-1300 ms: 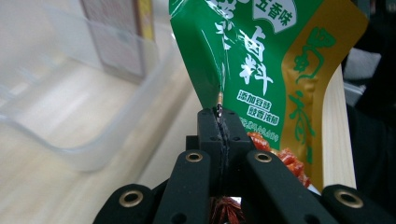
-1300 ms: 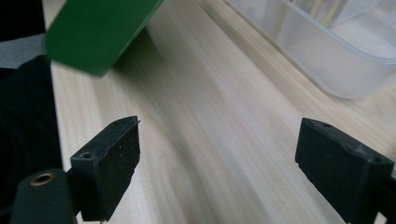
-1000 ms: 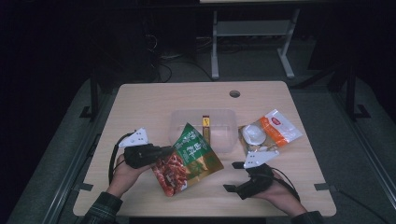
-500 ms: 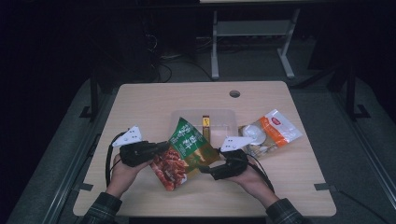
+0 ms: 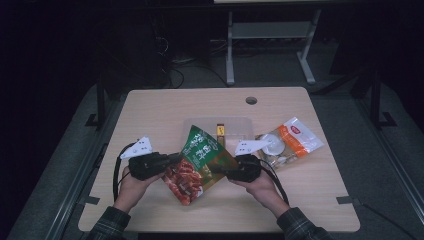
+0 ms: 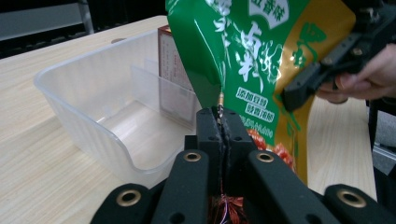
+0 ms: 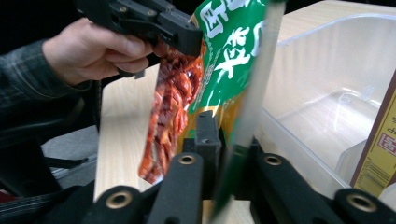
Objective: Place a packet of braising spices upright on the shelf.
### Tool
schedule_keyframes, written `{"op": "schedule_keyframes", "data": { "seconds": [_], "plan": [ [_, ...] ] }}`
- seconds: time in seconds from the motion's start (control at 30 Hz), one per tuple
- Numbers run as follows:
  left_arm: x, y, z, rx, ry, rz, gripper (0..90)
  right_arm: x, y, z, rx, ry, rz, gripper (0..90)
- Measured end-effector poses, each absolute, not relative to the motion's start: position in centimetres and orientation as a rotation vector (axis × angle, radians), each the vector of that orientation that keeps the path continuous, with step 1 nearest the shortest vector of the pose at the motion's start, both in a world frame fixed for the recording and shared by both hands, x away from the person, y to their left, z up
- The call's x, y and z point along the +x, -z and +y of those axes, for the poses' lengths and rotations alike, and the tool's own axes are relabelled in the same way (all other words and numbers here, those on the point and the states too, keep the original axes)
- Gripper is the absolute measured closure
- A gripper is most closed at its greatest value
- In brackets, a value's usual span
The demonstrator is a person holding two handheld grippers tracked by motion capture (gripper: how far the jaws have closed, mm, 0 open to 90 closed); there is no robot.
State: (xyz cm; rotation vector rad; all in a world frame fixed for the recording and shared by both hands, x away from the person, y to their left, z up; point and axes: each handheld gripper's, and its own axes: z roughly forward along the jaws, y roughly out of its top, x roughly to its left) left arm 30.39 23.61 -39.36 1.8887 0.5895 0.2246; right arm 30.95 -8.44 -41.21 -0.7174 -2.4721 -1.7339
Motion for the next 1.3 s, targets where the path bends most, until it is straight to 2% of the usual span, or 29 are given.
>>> {"op": "schedule_keyframes", "data": {
  "seconds": [0.37,0.53,0.57,0.8,1.07,1.3],
  "plan": [
    [30.0,39.5,23.4,1.951,-0.266,0.593,70.8,31.1,40.1,-9.0,-0.641,1.705,-2.49,89.6],
    [29.7,39.3,24.2,1.992,-0.339,0.627,55.9,30.8,39.5,-8.9,-0.595,1.69,-2.51,89.6],
    [29.7,39.3,24.4,1.992,-0.35,0.633,49.1,30.7,39.2,-9.0,-0.584,1.703,-2.508,89.7],
    [28.5,40.2,25.6,2.051,-0.361,0.695,31.4,30.8,37.9,-9.4,-0.576,1.728,-2.514,89.7],
    [27.2,42.1,25.6,2.106,-0.295,0.726,24.3,31.1,36.2,-9.9,-0.587,1.786,-2.472,89.7],
    [27.8,43.0,25.6,2.15,-0.327,0.752,20.7,31.7,34.5,-9.8,-0.623,1.81,-2.518,89.7]
  ]
}}
